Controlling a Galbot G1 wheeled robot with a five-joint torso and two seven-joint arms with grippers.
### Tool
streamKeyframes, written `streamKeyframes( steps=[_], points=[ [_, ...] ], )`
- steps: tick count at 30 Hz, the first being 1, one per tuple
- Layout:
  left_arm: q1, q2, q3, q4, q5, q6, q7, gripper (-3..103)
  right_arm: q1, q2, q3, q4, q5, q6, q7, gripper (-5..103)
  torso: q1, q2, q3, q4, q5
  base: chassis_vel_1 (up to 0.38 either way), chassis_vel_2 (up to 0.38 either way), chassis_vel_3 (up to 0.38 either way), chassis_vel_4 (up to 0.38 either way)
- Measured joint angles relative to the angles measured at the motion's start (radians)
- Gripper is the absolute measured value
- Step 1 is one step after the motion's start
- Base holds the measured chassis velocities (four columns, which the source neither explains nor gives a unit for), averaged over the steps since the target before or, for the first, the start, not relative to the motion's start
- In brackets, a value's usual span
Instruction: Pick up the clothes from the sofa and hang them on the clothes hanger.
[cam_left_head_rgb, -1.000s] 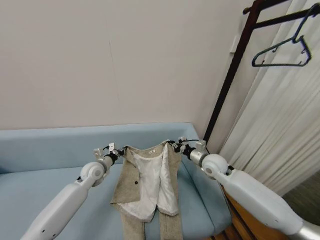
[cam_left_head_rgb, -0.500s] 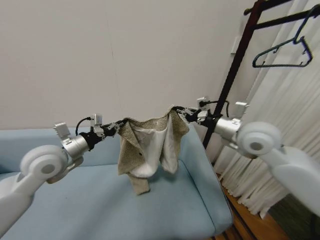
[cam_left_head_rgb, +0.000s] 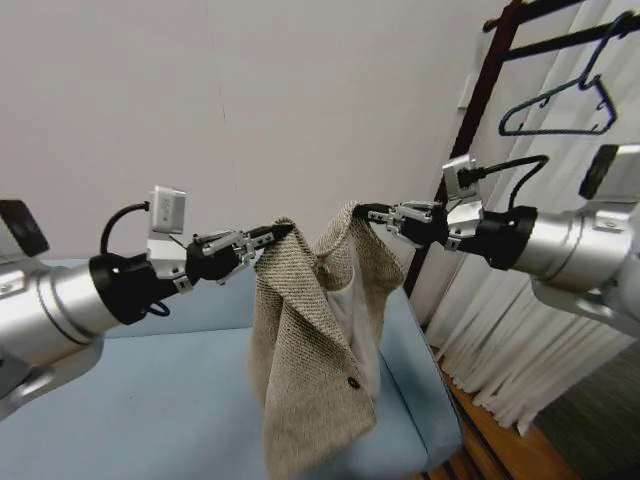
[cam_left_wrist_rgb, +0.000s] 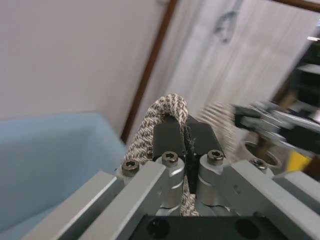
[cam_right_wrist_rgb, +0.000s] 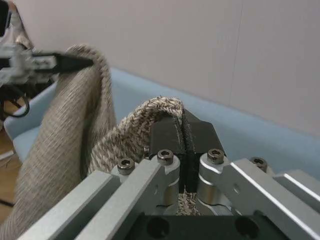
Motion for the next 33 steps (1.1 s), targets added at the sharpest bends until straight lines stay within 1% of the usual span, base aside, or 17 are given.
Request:
streamKeyframes(
  steps=[1,4,5,6,8,9,10,11,13,14,16,18,20,22,25,31,33],
  points=[
    [0.0,0.0,0.0,0.0,0.0,0.0,0.0,1,0.0,0.0,0.0,0.0,0.0,0.0,0.0,0,0.0,0.0,0.0,0.0,0.0,0.0,0.0,0.0,0.0],
    [0.067,-0.079,0.077,0.005,-0.029,0.008,-0.226,1,-0.093,0.047,-0.03,0.011,-0.043,-0.048,0.083,0,0.0,0.0,0.0,-0.0002,-0.0005,0.0,0.0,0.0,0.0],
    [0.107,-0.105,0.091,0.007,-0.027,0.014,-0.256,1,-0.151,0.081,-0.034,0.001,-0.089,-0.054,0.098,0,0.0,0.0,0.0,0.0,-0.0003,0.0,0.0,0.0,0.0],
    [0.107,-0.105,0.091,0.007,-0.027,0.014,-0.256,1,-0.151,0.081,-0.034,0.001,-0.089,-0.054,0.098,0,0.0,0.0,0.0,0.0,-0.0003,0.0,0.0,0.0,0.0],
    [0.214,-0.175,0.136,0.016,0.012,0.029,-0.276,1,-0.298,0.156,-0.057,-0.041,-0.232,-0.057,0.093,0,0.0,0.0,0.0,0.0008,0.0002,0.0,0.0,0.0,0.0],
    [0.253,-0.212,0.185,0.052,0.055,0.04,-0.262,1,-0.37,0.197,-0.087,-0.074,-0.329,-0.056,0.072,0,0.0,0.0,0.0,0.0012,0.0007,0.0,0.0,0.0,0.0],
    [0.277,-0.259,0.262,0.124,0.143,0.047,-0.229,1,-0.434,0.235,-0.112,-0.116,-0.419,-0.049,0.042,0,0.0,0.0,0.0,0.0011,0.0011,0.0,0.0,0.0,0.0],
    [0.277,-0.259,0.262,0.124,0.143,0.047,-0.229,1,-0.434,0.235,-0.112,-0.116,-0.419,-0.049,0.042,0,0.0,0.0,0.0,0.0011,0.0011,0.0,0.0,0.0,0.0],
    [0.268,-0.35,0.43,0.315,0.354,0.052,-0.154,1,-0.523,0.308,-0.159,-0.223,-0.591,-0.012,-0.023,0,0.0,0.0,0.0,0.0002,-0.0001,0.0,0.0,0.0,0.0],
    [0.247,-0.388,0.493,0.399,0.435,0.048,-0.118,1,-0.542,0.339,-0.177,-0.269,-0.654,0.011,-0.046,0,0.001,0.0,0.001,-0.0001,-0.0006,0.0,0.0,0.0,0.0],
    [0.236,-0.403,0.514,0.43,0.464,0.047,-0.104,1,-0.547,0.352,-0.184,-0.289,-0.679,0.021,-0.056,0,0.001,0.0,0.001,-0.0002,-0.0004,0.0,0.0,0.0,0.0],
    [0.162,-0.482,0.646,0.612,0.625,0.025,-0.014,1,-0.563,0.423,-0.212,-0.399,-0.812,0.078,-0.109,0,0.001,0.0,0.001,0.0002,0.0005,0.0,0.0,0.0,0.0],
    [0.074,-0.535,0.75,0.753,0.73,0.003,0.051,1,-0.551,0.477,-0.23,-0.477,-0.867,0.119,-0.132,0,0.001,0.0,0.001,-0.0001,-0.0002,0.0,0.0,0.0,0.0],
    [0.049,-0.548,0.774,0.787,0.751,-0.003,0.064,1,-0.543,0.486,-0.236,-0.492,-0.874,0.126,-0.136,0,0.001,0.0,0.001,0.0001,0.0003,0.0,0.0,0.0,0.0],
    [-0.098,-0.614,0.879,0.94,0.838,-0.032,0.115,1,-0.468,0.543,-0.291,-0.621,-0.944,0.177,-0.185,0,0.001,0.0,0.001,0.0002,-0.0002,0.0,0.0,0.0,0.0],
    [-0.223,-0.677,0.937,1.034,0.886,-0.059,0.13,1,-0.411,0.604,-0.325,-0.719,-0.99,0.193,-0.205,0,0.001,0.0,0.001,0.0,-0.0001,0.0,0.0,0.0,0.0],
    [-0.276,-0.695,0.96,1.08,0.904,-0.063,0.131,1,-0.395,0.63,-0.339,-0.764,-1.038,0.199,-0.218,0,0.0,0.0,0.0,0.0001,0.0003,0.0,0.0,0.0,0.0]
  ],
)
